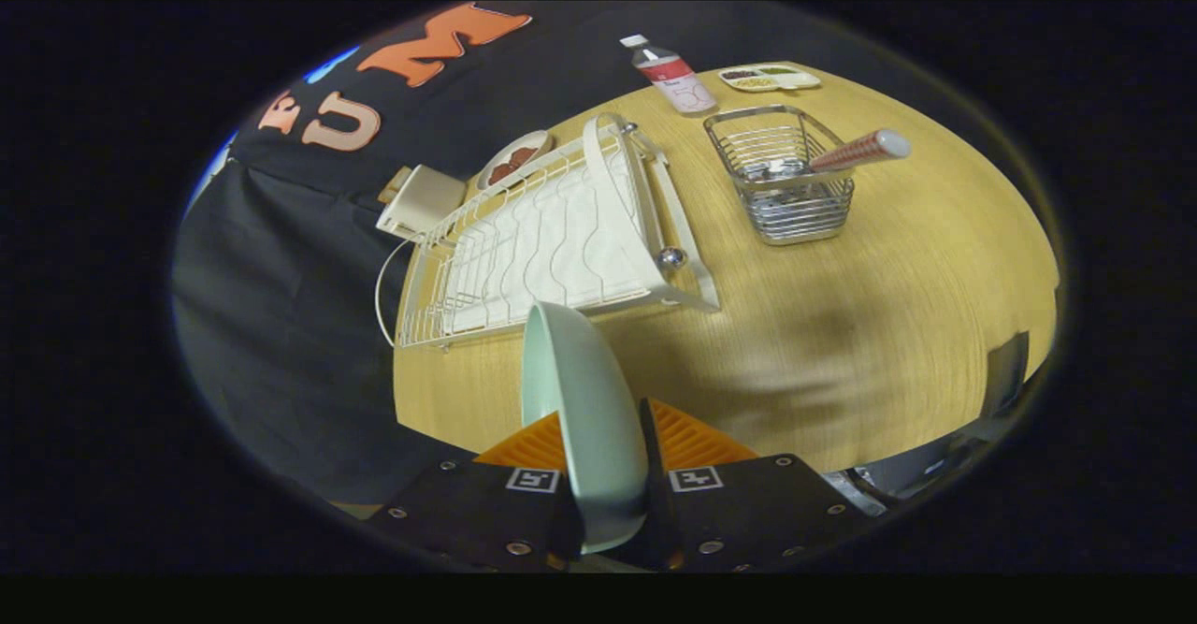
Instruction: Take the plate from the dish rack, then take the spoon from the basket and place it into the plate.
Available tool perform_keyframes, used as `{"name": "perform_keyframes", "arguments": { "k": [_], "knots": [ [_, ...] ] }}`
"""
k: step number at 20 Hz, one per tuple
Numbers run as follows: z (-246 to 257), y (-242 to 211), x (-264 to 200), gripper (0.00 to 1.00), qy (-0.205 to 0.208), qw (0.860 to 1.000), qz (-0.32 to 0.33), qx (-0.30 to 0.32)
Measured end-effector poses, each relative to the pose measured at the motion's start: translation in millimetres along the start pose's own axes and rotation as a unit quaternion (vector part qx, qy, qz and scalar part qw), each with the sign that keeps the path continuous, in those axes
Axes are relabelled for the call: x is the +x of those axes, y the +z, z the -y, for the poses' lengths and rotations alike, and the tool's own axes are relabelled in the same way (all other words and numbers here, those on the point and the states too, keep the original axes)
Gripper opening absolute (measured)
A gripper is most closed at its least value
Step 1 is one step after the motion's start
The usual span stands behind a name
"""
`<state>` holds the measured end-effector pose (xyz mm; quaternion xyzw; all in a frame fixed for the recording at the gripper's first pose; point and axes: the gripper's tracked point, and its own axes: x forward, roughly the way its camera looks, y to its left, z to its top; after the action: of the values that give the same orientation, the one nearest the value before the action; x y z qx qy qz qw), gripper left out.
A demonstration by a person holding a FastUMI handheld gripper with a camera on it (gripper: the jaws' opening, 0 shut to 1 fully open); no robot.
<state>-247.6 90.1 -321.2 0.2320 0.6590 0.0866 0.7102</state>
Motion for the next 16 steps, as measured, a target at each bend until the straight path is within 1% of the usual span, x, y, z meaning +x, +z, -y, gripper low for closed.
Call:
{"name": "perform_keyframes", "arguments": {
  "k": [6,10,13,14,15,16],
  "knots": [
    [-0.8,-11.8,24.7,0.28,0.032,0.999,0.014,0.010],
    [2.2,-18.4,39.6,0.28,0.049,0.998,0.018,0.036],
    [3.1,-16.6,46.4,0.29,0.062,0.996,0.039,0.059],
    [4.7,-17.6,48.6,0.29,0.064,0.994,0.040,0.072],
    [8.4,-16.7,49.6,0.30,0.059,0.994,0.045,0.083],
    [14.3,-12.7,50.3,0.32,0.048,0.994,0.056,0.086]
  ]
}}
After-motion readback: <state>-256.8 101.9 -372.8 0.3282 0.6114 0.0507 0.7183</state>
